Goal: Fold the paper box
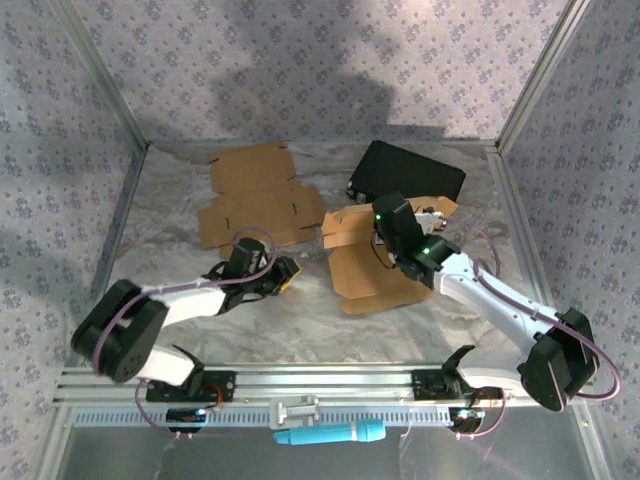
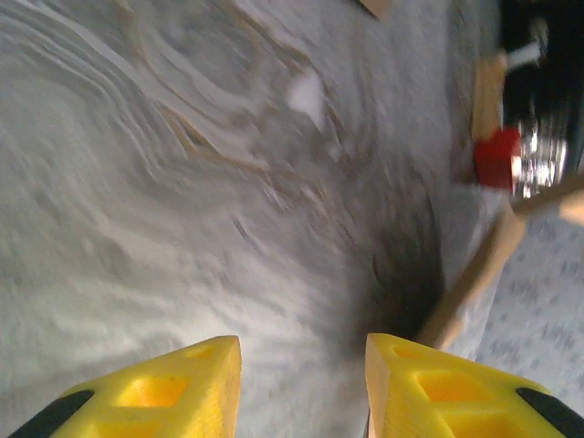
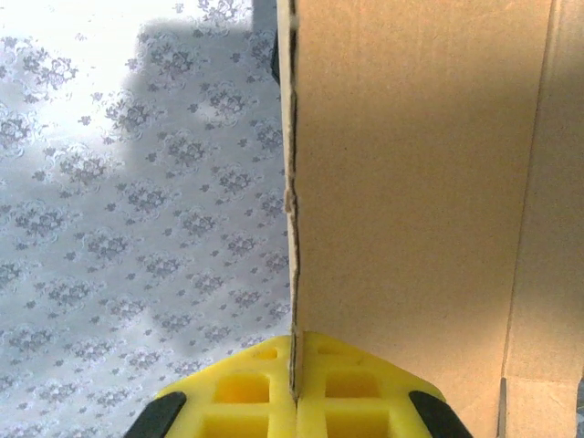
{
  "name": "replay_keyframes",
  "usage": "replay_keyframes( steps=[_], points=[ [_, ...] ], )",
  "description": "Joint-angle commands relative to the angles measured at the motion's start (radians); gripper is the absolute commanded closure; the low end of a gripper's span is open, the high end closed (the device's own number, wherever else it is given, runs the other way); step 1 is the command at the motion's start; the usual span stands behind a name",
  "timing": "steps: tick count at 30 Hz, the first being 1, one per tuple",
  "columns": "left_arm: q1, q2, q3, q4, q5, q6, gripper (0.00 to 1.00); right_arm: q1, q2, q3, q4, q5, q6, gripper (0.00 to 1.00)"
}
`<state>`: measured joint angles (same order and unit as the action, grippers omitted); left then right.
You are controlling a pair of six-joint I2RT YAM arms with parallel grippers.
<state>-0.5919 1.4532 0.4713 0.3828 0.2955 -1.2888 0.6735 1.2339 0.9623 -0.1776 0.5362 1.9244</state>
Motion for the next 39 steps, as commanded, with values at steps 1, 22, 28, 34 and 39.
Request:
replay_keyframes(
  steps=[1,22,28,34,39],
  points=[
    [0.016,0.1,0.056,0.392,0.016,-0.153,0.58,-0.014,-0.011,0.039,-0.081,0.032,0.055,1.0],
    [-0.065,0.559,0.186,1.026,-0.078,-0.496,0.7,-0.078,0.009,0.092,-0.095,0.005,0.199,1.0],
    [-0.078,0.572,0.215,1.025,-0.079,-0.51,0.71,-0.089,0.019,0.1,-0.078,0.005,0.2,1.0],
    [-0.086,0.568,0.213,1.025,-0.071,-0.515,0.73,-0.108,0.021,0.098,-0.054,-0.008,0.201,1.0],
    [-0.096,0.581,0.239,1.025,-0.072,-0.52,0.73,-0.11,0.026,0.091,-0.048,-0.012,0.212,1.0]
  ],
)
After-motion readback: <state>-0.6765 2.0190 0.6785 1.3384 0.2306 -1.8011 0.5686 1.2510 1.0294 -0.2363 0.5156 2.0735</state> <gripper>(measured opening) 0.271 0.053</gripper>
